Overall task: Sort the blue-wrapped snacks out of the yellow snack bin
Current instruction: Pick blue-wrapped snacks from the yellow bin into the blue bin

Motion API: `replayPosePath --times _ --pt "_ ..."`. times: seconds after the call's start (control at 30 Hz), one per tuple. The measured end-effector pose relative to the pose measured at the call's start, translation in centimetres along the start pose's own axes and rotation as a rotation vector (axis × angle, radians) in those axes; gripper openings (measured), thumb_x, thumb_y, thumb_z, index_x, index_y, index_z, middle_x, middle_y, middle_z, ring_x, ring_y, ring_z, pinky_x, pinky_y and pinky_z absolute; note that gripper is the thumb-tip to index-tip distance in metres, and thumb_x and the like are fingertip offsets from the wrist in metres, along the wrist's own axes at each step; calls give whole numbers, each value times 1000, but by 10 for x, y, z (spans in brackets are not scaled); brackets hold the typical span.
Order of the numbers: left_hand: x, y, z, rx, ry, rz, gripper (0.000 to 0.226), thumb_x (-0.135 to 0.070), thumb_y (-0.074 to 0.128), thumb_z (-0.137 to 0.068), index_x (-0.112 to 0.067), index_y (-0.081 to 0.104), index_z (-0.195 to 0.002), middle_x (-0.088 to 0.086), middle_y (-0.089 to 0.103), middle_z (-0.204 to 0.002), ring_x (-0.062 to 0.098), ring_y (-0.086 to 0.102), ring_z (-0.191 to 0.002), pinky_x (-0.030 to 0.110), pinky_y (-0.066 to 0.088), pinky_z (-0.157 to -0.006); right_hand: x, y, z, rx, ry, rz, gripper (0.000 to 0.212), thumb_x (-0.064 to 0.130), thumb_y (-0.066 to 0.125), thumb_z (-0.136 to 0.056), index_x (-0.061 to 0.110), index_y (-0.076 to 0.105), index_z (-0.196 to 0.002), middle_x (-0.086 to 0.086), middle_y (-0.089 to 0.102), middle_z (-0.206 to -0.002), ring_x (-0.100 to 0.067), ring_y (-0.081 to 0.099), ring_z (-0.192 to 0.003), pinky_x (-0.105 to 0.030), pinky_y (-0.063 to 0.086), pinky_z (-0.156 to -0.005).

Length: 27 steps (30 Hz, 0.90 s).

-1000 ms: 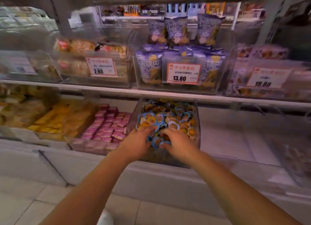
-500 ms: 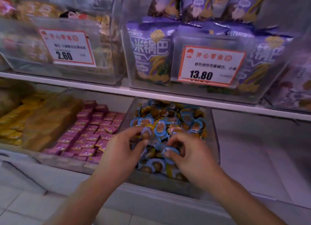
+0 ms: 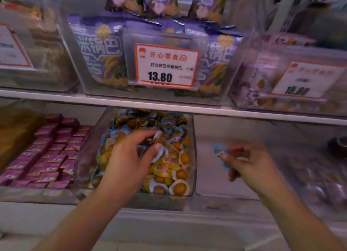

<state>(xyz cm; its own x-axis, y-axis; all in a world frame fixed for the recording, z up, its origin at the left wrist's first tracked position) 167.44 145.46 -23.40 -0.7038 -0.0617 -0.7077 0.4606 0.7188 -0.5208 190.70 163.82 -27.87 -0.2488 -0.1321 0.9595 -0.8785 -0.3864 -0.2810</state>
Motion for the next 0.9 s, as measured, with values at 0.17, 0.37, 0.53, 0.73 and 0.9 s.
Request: replayPosePath --times 0.17,0.37,0.53,0.73,0.9 --pt "-70 73 2 131 243 117 29 -16 74 -86 -25 70 -113 -17 67 -105 -9 60 -98 4 41 -85 -18 -9 2 59 6 219 14 17 60 -97 9 71 -95 -5 72 -93 -17 72 -65 -23 52 -58" --pt "-83 148 6 470 413 -362 49 -39 69 -88 -25 60 -134 -4 58 -140 22 46 -137 45 20 -119 -15 -44 -2 -129 -39 142 25 20 53 -97 20 73 -81 5 75 -74 -10 70 -62 -29 51 -62" --pt "-64 90 -10 256 301 -140 35 -42 49 -98 -26 66 -124 -8 63 -130 10 53 -126 38 41 -110 -10 -44 -5 -112 -137 340 20 19 55 -96 17 74 -90 0 74 -85 -19 69 -82 -41 56 -77" --pt "17 -21 -3 -3 29 -352 28 -10 69 -89 -16 71 -116 4 66 -114 25 64 -104 27 45 -88 57 24 9 -28 -464 394 21 16 61 -92 21 70 -111 6 70 -101 -6 63 -87 -28 54 -78" --pt "53 -48 25 42 -18 -428 35 -16 73 -85 -24 66 -118 -2 60 -110 21 62 -98 26 43 -79 99 124 31 204 -694 598 34 24 59 -93 21 62 -127 0 60 -122 -19 52 -115 -33 45 -99"
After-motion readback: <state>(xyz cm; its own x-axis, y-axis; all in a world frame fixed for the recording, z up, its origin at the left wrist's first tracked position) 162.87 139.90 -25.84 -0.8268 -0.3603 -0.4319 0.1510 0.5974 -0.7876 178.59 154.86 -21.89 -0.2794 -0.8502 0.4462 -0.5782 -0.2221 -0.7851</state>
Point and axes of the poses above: each hand's wrist, its own z-axis away from the middle knuckle, its own y-axis out of the palm, x = y × z, the point moved 9 cm from there along -z, towards the middle knuckle
